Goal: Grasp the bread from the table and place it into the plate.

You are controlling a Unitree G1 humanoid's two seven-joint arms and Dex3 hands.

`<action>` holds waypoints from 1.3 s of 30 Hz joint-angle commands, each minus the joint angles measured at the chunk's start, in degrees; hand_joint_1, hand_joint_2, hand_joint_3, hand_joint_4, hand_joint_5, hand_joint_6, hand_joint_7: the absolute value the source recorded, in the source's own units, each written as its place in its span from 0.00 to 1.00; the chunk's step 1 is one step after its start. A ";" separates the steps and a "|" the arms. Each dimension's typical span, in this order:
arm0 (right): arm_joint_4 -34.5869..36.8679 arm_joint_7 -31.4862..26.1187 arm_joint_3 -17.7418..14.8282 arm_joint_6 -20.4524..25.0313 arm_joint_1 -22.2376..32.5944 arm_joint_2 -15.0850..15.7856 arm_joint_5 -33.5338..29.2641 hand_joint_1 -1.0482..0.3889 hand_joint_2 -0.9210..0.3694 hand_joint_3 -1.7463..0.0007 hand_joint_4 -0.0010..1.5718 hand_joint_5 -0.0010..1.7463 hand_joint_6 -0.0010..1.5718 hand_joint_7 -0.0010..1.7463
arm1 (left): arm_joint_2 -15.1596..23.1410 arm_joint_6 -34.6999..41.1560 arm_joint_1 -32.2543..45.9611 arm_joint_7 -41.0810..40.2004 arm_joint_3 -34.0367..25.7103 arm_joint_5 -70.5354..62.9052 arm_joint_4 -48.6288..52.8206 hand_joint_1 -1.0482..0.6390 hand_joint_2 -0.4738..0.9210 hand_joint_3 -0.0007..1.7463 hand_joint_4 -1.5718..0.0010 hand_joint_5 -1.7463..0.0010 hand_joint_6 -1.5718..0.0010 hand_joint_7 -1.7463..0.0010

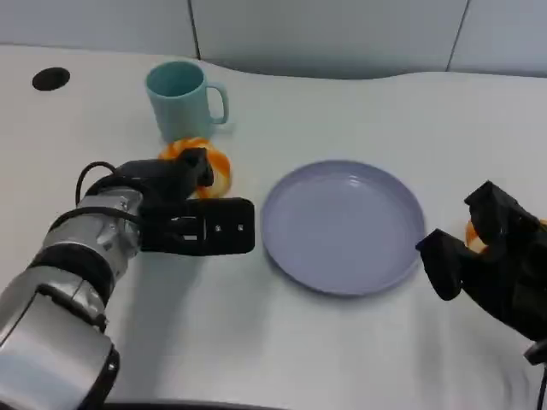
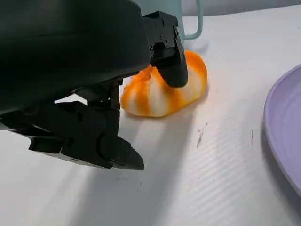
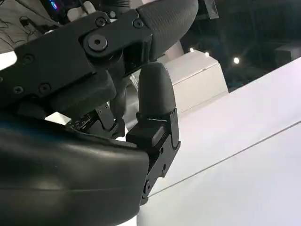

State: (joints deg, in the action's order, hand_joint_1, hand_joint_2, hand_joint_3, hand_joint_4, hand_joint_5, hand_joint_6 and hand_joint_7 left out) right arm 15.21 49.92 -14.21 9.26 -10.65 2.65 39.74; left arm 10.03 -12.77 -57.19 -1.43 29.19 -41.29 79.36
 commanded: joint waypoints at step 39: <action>0.65 0.42 -0.71 0.08 -0.29 0.85 0.41 0.45 0.06 1.00 0.55 1.00 0.43 1.00 | 3.53 -8.97 -5.32 6.53 -0.19 0.96 -2.71 0.36 0.95 0.00 0.53 0.80 0.46 0.92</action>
State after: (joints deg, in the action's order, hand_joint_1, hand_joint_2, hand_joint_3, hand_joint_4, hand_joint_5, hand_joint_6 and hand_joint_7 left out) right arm 15.54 50.01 -14.37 9.38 -10.66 2.69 39.73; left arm 12.05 -22.66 -60.27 1.81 27.59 -39.39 77.22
